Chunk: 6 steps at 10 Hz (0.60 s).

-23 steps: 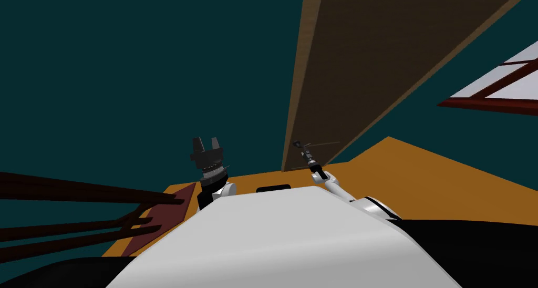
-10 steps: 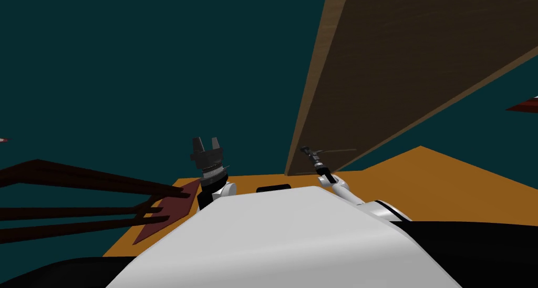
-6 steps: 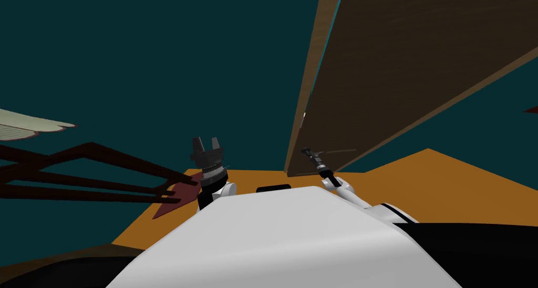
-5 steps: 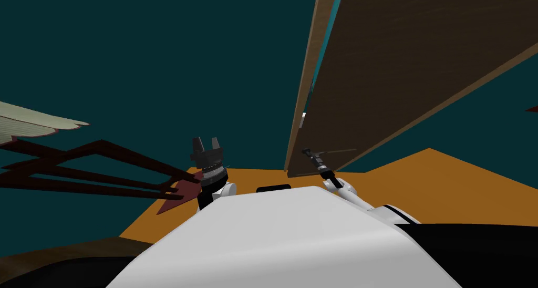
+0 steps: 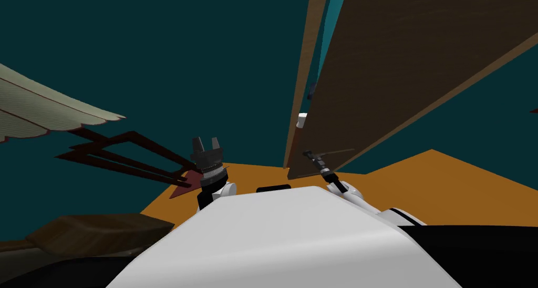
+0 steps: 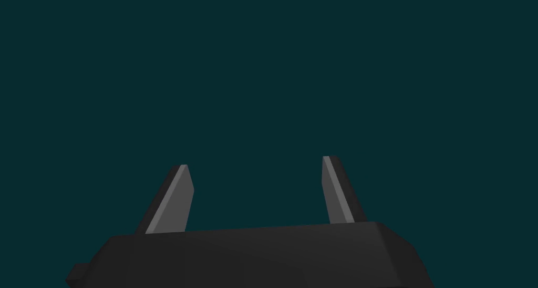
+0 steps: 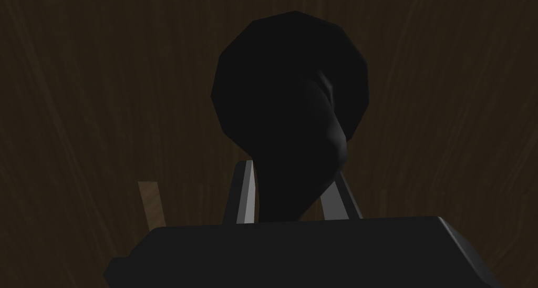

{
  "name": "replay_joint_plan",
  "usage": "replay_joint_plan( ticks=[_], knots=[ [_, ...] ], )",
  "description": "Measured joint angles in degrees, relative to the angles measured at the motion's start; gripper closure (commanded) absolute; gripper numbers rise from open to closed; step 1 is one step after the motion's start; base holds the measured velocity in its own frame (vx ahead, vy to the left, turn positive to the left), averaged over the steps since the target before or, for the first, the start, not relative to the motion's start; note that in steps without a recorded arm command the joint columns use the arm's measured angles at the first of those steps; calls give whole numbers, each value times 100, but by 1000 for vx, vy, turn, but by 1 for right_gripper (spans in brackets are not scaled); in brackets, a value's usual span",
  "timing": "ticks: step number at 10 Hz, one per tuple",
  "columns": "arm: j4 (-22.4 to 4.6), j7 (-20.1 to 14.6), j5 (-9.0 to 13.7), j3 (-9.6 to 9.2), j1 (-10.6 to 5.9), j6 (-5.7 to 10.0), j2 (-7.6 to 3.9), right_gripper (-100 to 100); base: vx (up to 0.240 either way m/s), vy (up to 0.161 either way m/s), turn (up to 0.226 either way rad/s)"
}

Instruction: Pull the door open

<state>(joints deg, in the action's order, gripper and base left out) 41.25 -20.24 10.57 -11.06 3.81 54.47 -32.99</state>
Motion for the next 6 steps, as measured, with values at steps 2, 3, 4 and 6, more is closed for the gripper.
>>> replay_joint_plan(
  ticks=[2, 3, 4, 6],
  knots=[
    [-90, -69, 12, -64, 45, 221, -77, 100, -226, -103, 228],
    [-124, -118, 20, -105, 106, 349, -138, 100, -228, -94, 161],
    [-133, -165, 25, -148, 173, 459, -195, 100, -247, -98, 200],
    [-214, -245, 36, -234, 275, 696, -296, 100, -225, -95, 169]
  ],
)
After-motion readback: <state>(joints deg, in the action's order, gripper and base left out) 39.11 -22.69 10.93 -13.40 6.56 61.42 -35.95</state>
